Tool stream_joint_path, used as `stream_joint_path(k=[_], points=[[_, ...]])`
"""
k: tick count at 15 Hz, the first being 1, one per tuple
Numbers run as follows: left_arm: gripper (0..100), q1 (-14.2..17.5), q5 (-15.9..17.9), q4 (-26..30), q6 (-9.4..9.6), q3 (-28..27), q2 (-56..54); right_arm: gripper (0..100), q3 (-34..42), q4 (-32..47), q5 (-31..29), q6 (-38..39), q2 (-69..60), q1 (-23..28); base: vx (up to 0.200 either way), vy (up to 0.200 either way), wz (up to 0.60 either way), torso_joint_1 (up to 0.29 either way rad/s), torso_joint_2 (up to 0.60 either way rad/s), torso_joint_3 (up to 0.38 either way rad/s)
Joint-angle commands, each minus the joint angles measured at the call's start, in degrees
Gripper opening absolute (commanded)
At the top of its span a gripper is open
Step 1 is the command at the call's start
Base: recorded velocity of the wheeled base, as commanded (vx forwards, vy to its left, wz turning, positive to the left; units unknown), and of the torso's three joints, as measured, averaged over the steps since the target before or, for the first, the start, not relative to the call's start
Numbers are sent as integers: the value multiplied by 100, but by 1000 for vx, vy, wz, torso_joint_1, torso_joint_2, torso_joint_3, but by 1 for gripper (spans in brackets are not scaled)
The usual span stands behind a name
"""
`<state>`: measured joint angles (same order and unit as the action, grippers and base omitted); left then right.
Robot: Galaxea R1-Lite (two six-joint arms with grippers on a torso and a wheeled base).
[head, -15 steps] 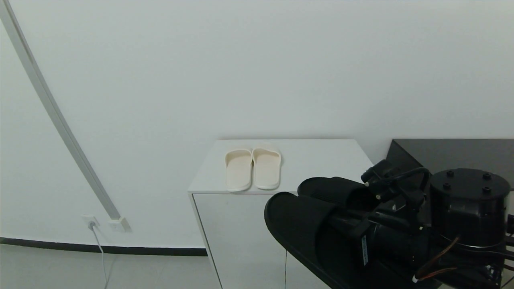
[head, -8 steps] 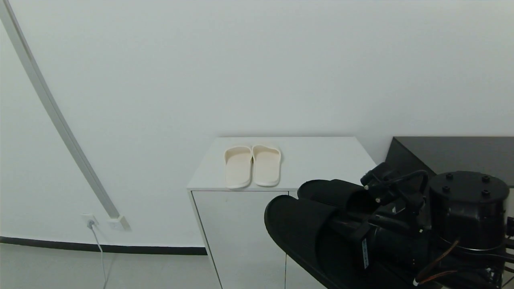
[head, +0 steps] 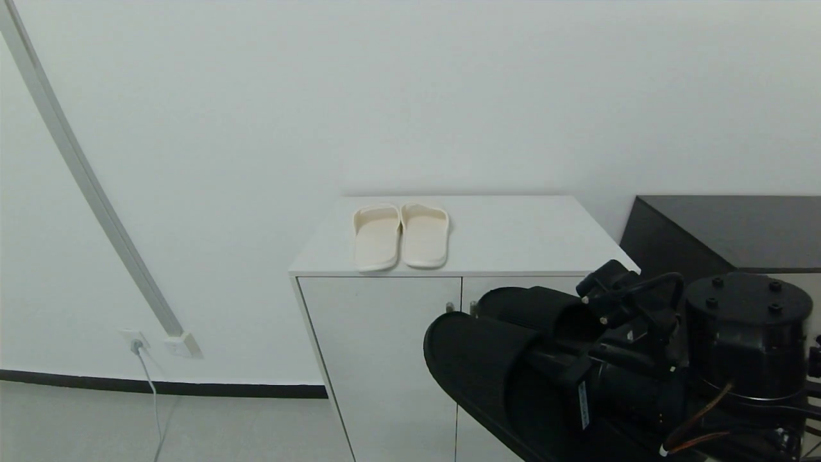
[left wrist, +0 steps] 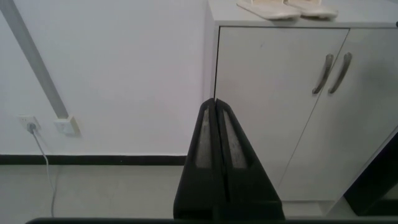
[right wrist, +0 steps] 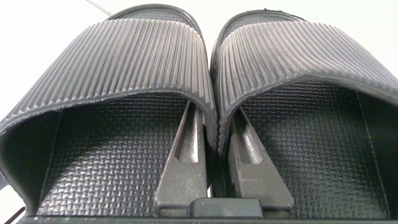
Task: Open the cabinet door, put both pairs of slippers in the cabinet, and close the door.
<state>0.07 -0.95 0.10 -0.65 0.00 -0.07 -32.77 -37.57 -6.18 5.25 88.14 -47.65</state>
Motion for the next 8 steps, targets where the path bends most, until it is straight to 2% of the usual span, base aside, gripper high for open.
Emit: stream_joint_path(k=[1, 8], points=[[0, 1, 7, -1, 3, 0, 7, 0, -1, -5, 3, 2, 28, -7, 0, 0, 0, -237, 549, 315], [0, 1, -2, -1, 3, 0, 7, 0, 69, -5, -6, -7, 28, -25, 0, 0, 0, -201, 526, 320]])
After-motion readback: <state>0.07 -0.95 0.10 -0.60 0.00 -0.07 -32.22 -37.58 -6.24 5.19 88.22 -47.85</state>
